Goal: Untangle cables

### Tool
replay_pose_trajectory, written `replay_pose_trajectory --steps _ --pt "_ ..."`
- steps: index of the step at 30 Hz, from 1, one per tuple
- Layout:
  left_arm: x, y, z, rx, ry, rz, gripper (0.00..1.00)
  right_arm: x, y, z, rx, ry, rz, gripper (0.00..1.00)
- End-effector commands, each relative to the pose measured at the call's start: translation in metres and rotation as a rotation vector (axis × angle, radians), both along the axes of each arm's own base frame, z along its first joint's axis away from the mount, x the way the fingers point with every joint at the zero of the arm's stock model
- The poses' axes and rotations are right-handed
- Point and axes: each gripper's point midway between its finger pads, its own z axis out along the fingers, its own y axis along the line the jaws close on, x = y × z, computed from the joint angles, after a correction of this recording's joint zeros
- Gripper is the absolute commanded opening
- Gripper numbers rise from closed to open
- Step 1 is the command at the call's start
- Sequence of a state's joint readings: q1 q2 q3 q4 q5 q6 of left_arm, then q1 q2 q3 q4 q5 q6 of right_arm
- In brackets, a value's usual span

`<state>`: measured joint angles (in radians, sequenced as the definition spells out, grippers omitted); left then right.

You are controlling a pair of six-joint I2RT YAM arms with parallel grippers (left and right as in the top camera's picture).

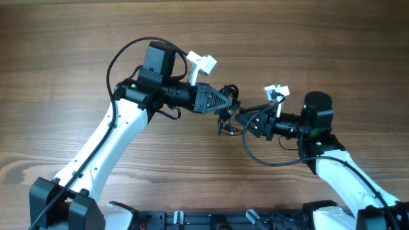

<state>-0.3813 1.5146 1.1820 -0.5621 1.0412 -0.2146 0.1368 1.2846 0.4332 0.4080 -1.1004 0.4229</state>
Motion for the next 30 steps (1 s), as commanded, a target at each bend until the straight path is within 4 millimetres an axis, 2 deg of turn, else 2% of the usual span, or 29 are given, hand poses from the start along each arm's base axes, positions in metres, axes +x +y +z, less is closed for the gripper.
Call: replay_pose_trajectory --steps 1,3,4,6,8,10,11,12,13,15,16,18,21,23,25,27,30 --pt "0.004 0.0 0.001 0.002 -0.028 -0.002 0.04 0.003 0.0 -0.001 0.0 0.036 -0.026 0.05" --pt "0.004 0.0 0.001 0.002 -0.025 0.0 0.04 0.027 -0.018 -0.021 -0.032 0.216 -0.248 0.05" --pt "0.004 0.0 0.001 0.003 -0.025 0.0 0.04 0.041 -0.038 -0.042 -0.049 0.385 -0.441 0.05" --pt "0.007 0.001 -0.002 0.02 -0.021 0.019 0.04 0.043 -0.077 -0.084 -0.067 0.694 -0.742 0.04" --pt "0.024 0.01 -0.017 0.121 0.025 0.154 0.04 0.032 -0.089 -0.1 -0.103 0.793 -0.8 0.04" --pt "0.038 0.02 -0.028 0.194 0.048 0.262 0.04 0.024 -0.087 -0.106 -0.161 0.769 -0.756 0.05" --pt "0.039 0.02 -0.027 0.193 0.041 0.265 0.04 0.02 -0.086 -0.108 -0.183 0.761 -0.732 0.2" --pt "0.04 0.019 -0.027 0.191 0.038 0.265 0.04 0.019 -0.085 -0.108 -0.198 0.747 -0.714 0.27" --pt "0.04 0.019 -0.027 0.191 0.039 0.264 0.04 0.019 -0.085 -0.108 -0.21 0.725 -0.701 0.45" --pt "0.039 0.019 -0.027 0.192 0.042 0.263 0.04 0.025 -0.084 -0.102 -0.219 0.648 -0.675 0.84" --pt "0.038 0.019 -0.027 0.187 0.045 0.257 0.04 0.029 -0.081 -0.096 -0.207 0.605 -0.651 0.89" --pt "0.031 0.013 -0.021 0.147 0.035 0.2 0.04 0.037 -0.072 -0.081 -0.169 0.514 -0.592 0.91" --pt "0.005 0.0 0.001 0.001 -0.062 -0.013 0.04 0.044 -0.044 -0.03 -0.102 0.157 -0.352 0.9" --pt "0.002 0.0 0.003 -0.011 -0.095 -0.044 0.04 0.035 -0.029 -0.001 -0.05 -0.042 -0.198 0.9" --pt "-0.001 -0.001 0.005 -0.025 -0.108 -0.065 0.04 0.023 -0.018 0.019 -0.004 -0.162 -0.08 0.91" --pt "-0.013 -0.005 0.017 -0.112 -0.145 -0.151 0.04 0.02 -0.016 0.028 0.013 -0.212 -0.049 0.97" --pt "-0.023 -0.01 0.018 -0.119 -0.137 -0.184 0.04 0.021 -0.016 0.033 0.014 -0.25 -0.047 0.95"
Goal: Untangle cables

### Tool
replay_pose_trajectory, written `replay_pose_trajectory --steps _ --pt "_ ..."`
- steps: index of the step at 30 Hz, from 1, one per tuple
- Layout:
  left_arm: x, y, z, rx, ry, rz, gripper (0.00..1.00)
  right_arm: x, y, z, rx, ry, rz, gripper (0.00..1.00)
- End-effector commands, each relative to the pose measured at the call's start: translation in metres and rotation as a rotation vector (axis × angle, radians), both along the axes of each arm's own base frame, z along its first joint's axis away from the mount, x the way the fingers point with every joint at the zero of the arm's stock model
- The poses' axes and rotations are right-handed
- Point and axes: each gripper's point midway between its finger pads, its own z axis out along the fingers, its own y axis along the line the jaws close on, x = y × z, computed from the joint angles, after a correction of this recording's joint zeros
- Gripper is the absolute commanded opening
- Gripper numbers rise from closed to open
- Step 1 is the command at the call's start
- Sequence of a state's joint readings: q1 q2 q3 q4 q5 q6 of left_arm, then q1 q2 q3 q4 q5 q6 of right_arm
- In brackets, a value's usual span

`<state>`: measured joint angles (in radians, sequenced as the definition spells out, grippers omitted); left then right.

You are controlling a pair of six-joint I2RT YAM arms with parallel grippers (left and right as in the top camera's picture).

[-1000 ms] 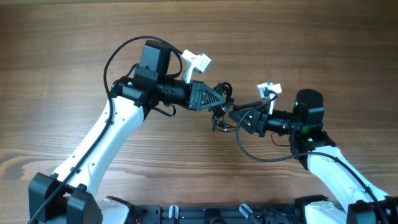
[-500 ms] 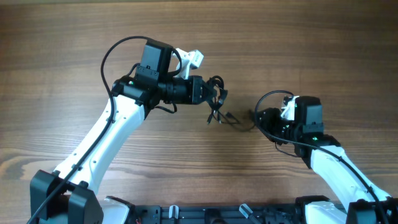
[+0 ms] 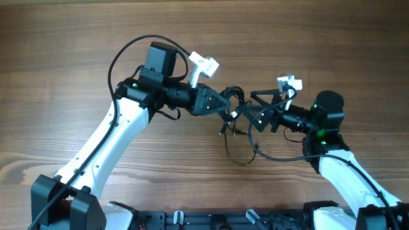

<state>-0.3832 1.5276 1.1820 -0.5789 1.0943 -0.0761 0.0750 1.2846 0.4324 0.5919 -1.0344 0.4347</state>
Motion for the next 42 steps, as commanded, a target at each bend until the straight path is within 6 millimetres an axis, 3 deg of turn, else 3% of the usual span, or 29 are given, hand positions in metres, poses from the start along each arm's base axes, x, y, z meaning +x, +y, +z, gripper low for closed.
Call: replay_pose_trajectory --steps 1,3,5,7,9,10,13,14,15,20,23,25,31,37,42 --pt "-0.019 -0.01 0.017 -0.081 -0.046 -0.11 0.04 -0.01 0.005 0.01 0.002 -0.082 0.079 0.94" --pt "-0.028 -0.018 0.016 -0.08 -0.043 -0.141 0.04 -0.012 0.006 0.013 0.006 -0.096 0.094 0.88" --pt "-0.036 -0.024 0.015 -0.075 -0.055 -0.171 0.04 -0.014 0.007 0.014 0.011 -0.1 0.11 0.75" --pt "-0.038 -0.026 0.01 -0.047 -0.051 -0.167 0.04 -0.014 0.007 0.014 0.022 -0.074 0.107 0.4" --pt "-0.037 -0.025 0.005 -0.022 -0.046 -0.153 0.06 -0.014 0.007 0.015 0.041 -0.036 0.102 0.17" --pt "-0.035 -0.023 0.001 0.003 -0.046 -0.137 0.13 -0.013 0.006 0.015 0.055 -0.005 0.095 0.04" --pt "-0.023 -0.018 -0.015 0.101 -0.059 -0.067 0.48 -0.008 -0.001 0.015 0.111 0.129 0.049 0.04" --pt "-0.018 -0.016 -0.019 0.133 -0.052 -0.035 0.64 -0.004 -0.005 0.013 0.132 0.182 0.015 0.04" --pt "-0.013 -0.013 -0.024 0.165 -0.042 0.0 0.72 0.001 -0.01 0.012 0.155 0.241 -0.024 0.04" --pt "0.013 -0.004 -0.037 0.272 0.013 0.19 0.8 0.013 -0.021 0.0 0.225 0.444 -0.145 0.04" --pt "0.029 -0.006 -0.032 0.258 0.03 0.282 0.79 0.013 -0.026 -0.025 0.222 0.593 -0.223 0.04" --pt "0.032 -0.008 -0.028 0.242 0.007 0.283 0.69 0.011 -0.026 -0.03 0.224 0.636 -0.229 0.04" --pt "0.035 -0.011 -0.025 0.229 -0.006 0.285 0.7 0.01 -0.026 -0.03 0.223 0.641 -0.229 0.04" --pt "0.033 -0.029 -0.02 0.219 -0.053 0.286 0.69 0.01 -0.026 -0.03 0.223 0.641 -0.229 0.04" --pt "0.037 -0.033 -0.034 0.283 -0.03 0.36 0.41 0.01 -0.026 -0.03 0.224 0.641 -0.229 0.04"
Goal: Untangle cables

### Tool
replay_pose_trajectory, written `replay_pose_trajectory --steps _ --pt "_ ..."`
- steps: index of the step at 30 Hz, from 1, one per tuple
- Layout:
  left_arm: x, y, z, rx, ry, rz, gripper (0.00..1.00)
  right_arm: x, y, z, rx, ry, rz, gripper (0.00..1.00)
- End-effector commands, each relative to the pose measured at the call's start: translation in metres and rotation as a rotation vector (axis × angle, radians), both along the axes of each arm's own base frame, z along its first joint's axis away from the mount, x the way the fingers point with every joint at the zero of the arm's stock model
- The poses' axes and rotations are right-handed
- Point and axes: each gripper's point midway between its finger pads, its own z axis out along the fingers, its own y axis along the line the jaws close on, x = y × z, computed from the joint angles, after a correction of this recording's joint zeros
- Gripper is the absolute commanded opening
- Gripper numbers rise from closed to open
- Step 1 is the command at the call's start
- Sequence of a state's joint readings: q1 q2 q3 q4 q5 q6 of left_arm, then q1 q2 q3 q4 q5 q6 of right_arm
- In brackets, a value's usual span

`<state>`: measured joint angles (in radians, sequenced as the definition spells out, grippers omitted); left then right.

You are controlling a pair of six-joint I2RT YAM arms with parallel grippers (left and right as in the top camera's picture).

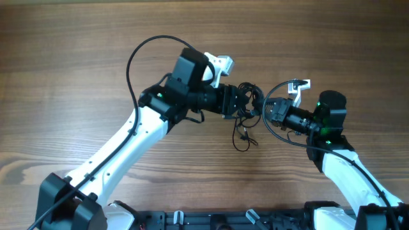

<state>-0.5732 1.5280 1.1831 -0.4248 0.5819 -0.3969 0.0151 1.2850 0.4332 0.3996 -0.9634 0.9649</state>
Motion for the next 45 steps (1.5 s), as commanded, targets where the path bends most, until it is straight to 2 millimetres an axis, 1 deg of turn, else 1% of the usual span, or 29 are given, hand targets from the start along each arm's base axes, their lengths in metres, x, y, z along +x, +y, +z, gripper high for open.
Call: replay_pose_trajectory --steps 1,5,6,7,8,9,10,11,12,13,14,16,17,18,19,21,23,24,25,29,30,31,33,38,39,42,44,45 --pt "0.009 -0.001 -0.01 0.042 0.003 0.055 0.4 0.002 -0.001 0.003 0.003 -0.006 -0.006 0.04" --pt "0.017 -0.005 -0.023 0.043 0.053 0.096 0.4 0.0 0.0 0.004 0.008 -0.008 0.008 0.04" --pt "0.018 -0.008 -0.025 0.038 0.054 0.092 0.38 0.0 0.0 0.004 0.008 -0.008 0.008 0.04" --pt "0.018 -0.01 -0.028 0.037 0.058 0.087 0.24 0.0 0.0 0.004 0.008 -0.008 0.008 0.04" --pt "0.018 -0.01 -0.029 0.04 0.062 0.086 0.06 0.0 0.0 0.004 0.007 -0.011 0.008 0.04" --pt "0.017 -0.009 -0.031 0.044 0.066 0.087 0.04 0.0 0.0 0.004 0.0 -0.025 0.011 0.06" --pt "0.017 -0.009 -0.031 0.047 0.067 0.088 0.04 0.001 0.0 0.005 -0.017 -0.053 0.013 0.16" --pt "0.019 -0.007 -0.031 0.048 0.061 0.087 0.04 0.004 -0.003 0.005 -0.043 -0.089 0.004 0.21" --pt "0.021 -0.005 -0.031 0.048 0.062 0.094 0.04 0.007 -0.007 0.007 -0.053 -0.118 -0.004 0.28" --pt "0.022 -0.003 -0.032 0.05 0.065 0.099 0.04 0.01 -0.012 0.008 -0.055 -0.127 -0.021 0.38" --pt "0.023 -0.001 -0.033 0.055 0.069 0.104 0.04 0.012 -0.019 0.012 -0.046 -0.138 -0.036 0.45" --pt "0.024 0.003 -0.035 0.069 0.059 0.101 0.04 0.014 -0.034 0.022 -0.007 -0.158 -0.049 0.48" --pt "0.025 0.005 -0.037 0.08 0.056 0.107 0.04 0.013 -0.04 0.031 0.026 -0.173 -0.041 0.45" --pt "0.026 0.006 -0.037 0.084 0.054 0.111 0.04 0.011 -0.04 0.039 0.052 -0.186 -0.023 0.4" --pt "0.026 0.005 -0.037 0.083 0.052 0.11 0.04 0.007 -0.035 0.048 0.082 -0.194 0.013 0.36" --pt "0.024 0.002 -0.036 0.08 0.048 0.103 0.04 0.002 -0.025 0.052 0.111 -0.179 0.052 0.36" --pt "0.021 -0.002 -0.036 0.083 0.04 0.093 0.04 -0.005 -0.01 0.052 0.13 -0.148 0.096 0.33" --pt "0.02 -0.004 -0.037 0.092 0.034 0.093 0.04 -0.008 0.001 0.051 0.129 -0.146 0.122 0.31" --pt "0.019 -0.005 -0.037 0.098 0.029 0.093 0.04 -0.009 0.007 0.05 0.126 -0.138 0.125 0.31" --pt "0.014 -0.011 -0.037 0.096 0.026 0.077 0.04 0.001 0.025 0.039 0.085 -0.109 0.054 0.31" --pt "0.014 -0.011 -0.037 0.096 0.025 0.076 0.04 0.003 0.026 0.035 0.077 -0.096 0.038 0.27" --pt "0.014 -0.011 -0.037 0.096 0.025 0.076 0.04 0.007 0.025 0.027 0.06 -0.058 -0.005 0.27" --pt "0.014 -0.011 -0.037 0.096 0.026 0.076 0.04 0.011 0.02 0.018 0.041 -0.02 -0.049 0.28" --pt "0.014 -0.011 -0.037 0.095 0.024 0.076 0.04 0.011 0.019 0.012 0.033 0.007 -0.061 0.29" --pt "0.014 -0.012 -0.036 0.094 0.023 0.074 0.04 0.011 0.018 0.012 0.031 0.007 -0.065 0.32" --pt "0.009 -0.016 -0.036 0.093 0.022 0.061 0.04 0.015 0.015 0.01 0.021 0.006 -0.093 0.33" --pt "0.006 -0.019 -0.036 0.094 0.019 0.048 0.04 0.016 0.015 0.01 0.021 0.006 -0.096 0.31" --pt "0.005 -0.021 -0.036 0.097 0.009 0.037 0.04 0.015 0.015 0.011 0.022 0.007 -0.093 0.28"
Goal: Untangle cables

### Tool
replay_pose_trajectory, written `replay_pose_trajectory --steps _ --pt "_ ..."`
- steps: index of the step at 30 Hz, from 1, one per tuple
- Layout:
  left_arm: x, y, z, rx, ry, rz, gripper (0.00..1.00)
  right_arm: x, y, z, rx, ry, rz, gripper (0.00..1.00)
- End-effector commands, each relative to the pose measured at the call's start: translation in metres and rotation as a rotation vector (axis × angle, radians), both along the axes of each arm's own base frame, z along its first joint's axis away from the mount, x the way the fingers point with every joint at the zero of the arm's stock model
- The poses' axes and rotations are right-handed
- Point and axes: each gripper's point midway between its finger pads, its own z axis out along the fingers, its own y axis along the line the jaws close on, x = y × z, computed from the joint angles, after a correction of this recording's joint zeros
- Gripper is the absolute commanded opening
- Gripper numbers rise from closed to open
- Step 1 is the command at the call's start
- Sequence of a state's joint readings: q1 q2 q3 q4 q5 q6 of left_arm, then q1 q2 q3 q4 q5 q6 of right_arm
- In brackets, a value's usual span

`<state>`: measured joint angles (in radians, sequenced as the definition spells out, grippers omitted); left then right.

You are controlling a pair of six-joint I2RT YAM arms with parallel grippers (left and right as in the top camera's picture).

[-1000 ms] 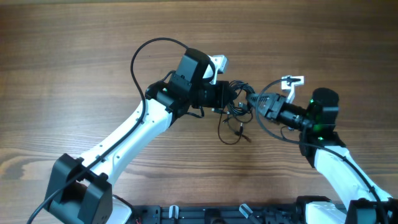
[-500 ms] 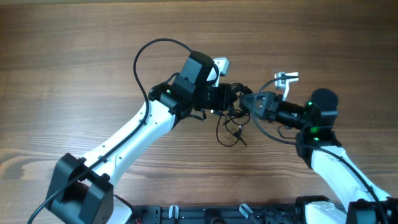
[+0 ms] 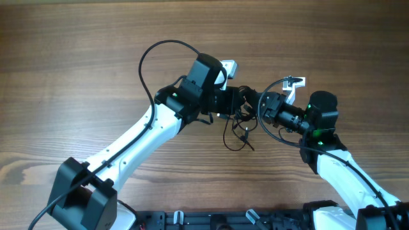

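A tangle of thin black cables point(image 3: 237, 131) sits at mid-table, bunched between the two grippers, with a loose loop and free ends trailing toward the front. My left gripper point(image 3: 242, 102) reaches in from the left and is shut on the bunch. My right gripper point(image 3: 261, 106) comes from the right, almost nose to nose with the left one, and is shut on the same bunch. The dark knot hides most of both pairs of fingers.
The wooden table point(image 3: 77, 76) spreads bare around the arms. Each arm carries its own black cable loop: a large one over the left arm point(image 3: 148, 54) and a smaller one beside the right wrist point(image 3: 262, 122). A dark rail point(image 3: 211, 220) runs along the front edge.
The left arm has reached a little farther right and the right gripper has come in to the left. The gap between them has closed, and the trailing loop now hangs a bit more to the left.
At first both grippers held the tangle close together at mid-table. Then the right one stood farther right, with cables stretched between them. Later both had shifted right with the bunch compact and a strand dangling. Now they meet almost tip to tip on it.
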<state>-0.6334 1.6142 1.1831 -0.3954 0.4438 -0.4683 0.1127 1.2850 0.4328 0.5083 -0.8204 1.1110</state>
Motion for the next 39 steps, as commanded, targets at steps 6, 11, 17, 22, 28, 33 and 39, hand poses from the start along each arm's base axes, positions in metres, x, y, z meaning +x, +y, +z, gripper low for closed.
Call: replay_pose_trajectory --steps 6,11,17,22,28,33,39 --pt "0.003 -0.003 -0.001 0.037 -0.058 -0.016 0.04 -0.008 0.008 0.005 0.03 0.009 0.063 0.05" --pt "0.012 0.022 -0.012 0.095 -0.016 0.048 0.04 -0.014 -0.005 0.029 0.1 -0.069 0.141 0.04" --pt "-0.029 -0.004 -0.01 0.055 -0.027 -0.2 0.04 0.027 -0.104 0.098 0.141 -0.354 -0.198 0.04" --pt "-0.064 -0.015 -0.019 0.107 -0.05 -0.357 0.04 0.05 -0.158 0.032 -0.008 -0.154 -0.475 0.05" --pt "-0.038 0.0 -0.017 0.104 -0.062 -0.277 0.04 0.019 -0.139 -0.037 -0.116 0.079 -0.346 0.8" --pt "0.003 0.028 -0.02 0.153 -0.057 -0.06 0.04 -0.006 -0.101 -0.012 -0.006 -0.025 -0.072 0.94" --pt "0.008 0.023 -0.017 0.169 -0.109 -0.049 0.04 -0.026 -0.046 -0.007 0.037 -0.019 0.134 0.82"
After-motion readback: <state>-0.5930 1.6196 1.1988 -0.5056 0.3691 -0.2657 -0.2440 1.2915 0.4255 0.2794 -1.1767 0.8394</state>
